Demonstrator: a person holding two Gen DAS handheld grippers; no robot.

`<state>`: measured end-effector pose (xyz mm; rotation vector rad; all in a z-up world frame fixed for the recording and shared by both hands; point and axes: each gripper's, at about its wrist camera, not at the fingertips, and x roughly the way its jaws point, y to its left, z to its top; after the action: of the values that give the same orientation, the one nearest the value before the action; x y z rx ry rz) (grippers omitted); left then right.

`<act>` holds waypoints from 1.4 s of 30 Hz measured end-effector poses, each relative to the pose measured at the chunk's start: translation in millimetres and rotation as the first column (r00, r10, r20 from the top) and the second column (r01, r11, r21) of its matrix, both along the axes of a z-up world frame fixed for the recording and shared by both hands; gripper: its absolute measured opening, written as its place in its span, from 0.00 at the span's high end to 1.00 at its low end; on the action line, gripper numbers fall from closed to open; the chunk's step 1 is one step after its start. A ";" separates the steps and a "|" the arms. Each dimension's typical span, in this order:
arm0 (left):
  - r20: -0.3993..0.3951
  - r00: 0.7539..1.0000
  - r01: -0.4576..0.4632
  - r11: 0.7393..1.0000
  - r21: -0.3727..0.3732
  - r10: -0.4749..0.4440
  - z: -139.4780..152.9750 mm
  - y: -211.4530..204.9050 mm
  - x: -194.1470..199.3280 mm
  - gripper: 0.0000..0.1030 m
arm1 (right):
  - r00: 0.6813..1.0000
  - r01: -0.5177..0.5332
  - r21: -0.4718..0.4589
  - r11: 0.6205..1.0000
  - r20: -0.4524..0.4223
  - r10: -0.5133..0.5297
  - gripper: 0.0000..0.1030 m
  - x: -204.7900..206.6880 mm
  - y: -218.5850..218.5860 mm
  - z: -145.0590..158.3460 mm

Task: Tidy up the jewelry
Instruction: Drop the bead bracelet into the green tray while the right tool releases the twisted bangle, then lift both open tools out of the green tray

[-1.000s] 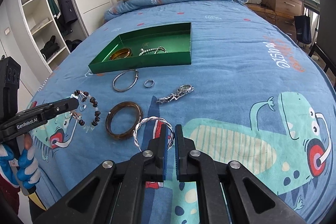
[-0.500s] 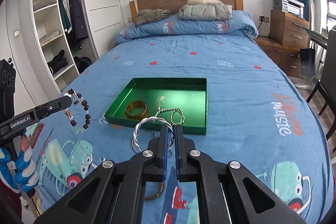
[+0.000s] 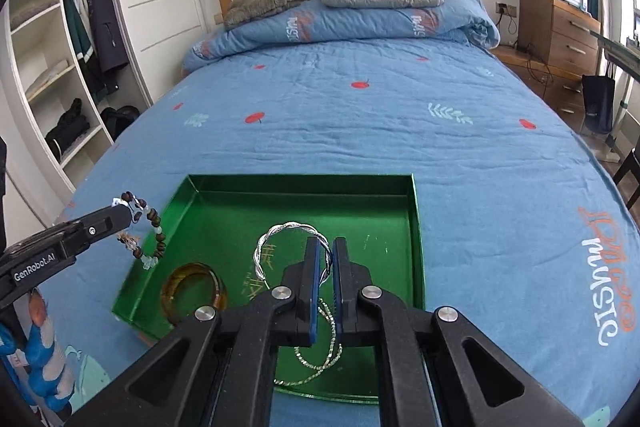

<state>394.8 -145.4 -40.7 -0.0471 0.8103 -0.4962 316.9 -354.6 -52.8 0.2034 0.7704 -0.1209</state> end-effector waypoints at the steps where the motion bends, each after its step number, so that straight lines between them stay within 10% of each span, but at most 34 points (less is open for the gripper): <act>1: -0.008 1.000 0.000 1.000 0.012 0.000 -6.7 -4.6 5.6 0.86 | 1.000 0.006 0.000 1.000 -0.026 -0.006 0.94 7.0 -1.8 -10.8; 18: -0.127 0.991 -0.008 0.983 0.183 0.032 -79.1 -38.7 35.6 0.85 | 0.977 0.000 -0.119 0.993 -0.214 -0.025 0.94 24.0 0.7 -68.7; 22: -0.125 0.992 -0.010 0.982 0.189 0.034 -76.7 -38.4 33.3 0.84 | 0.975 0.010 -0.109 0.994 -0.219 -0.034 0.77 23.7 -2.3 -67.2; 42: 0.185 0.980 -0.085 0.994 0.069 0.071 133.8 42.1 -127.1 0.78 | 0.994 -0.012 -0.103 0.995 0.105 0.023 0.63 -125.0 32.1 120.8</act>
<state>267.7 -103.3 93.1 0.0373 0.6449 -0.3883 191.9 -322.4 68.0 0.1049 0.6585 -0.1312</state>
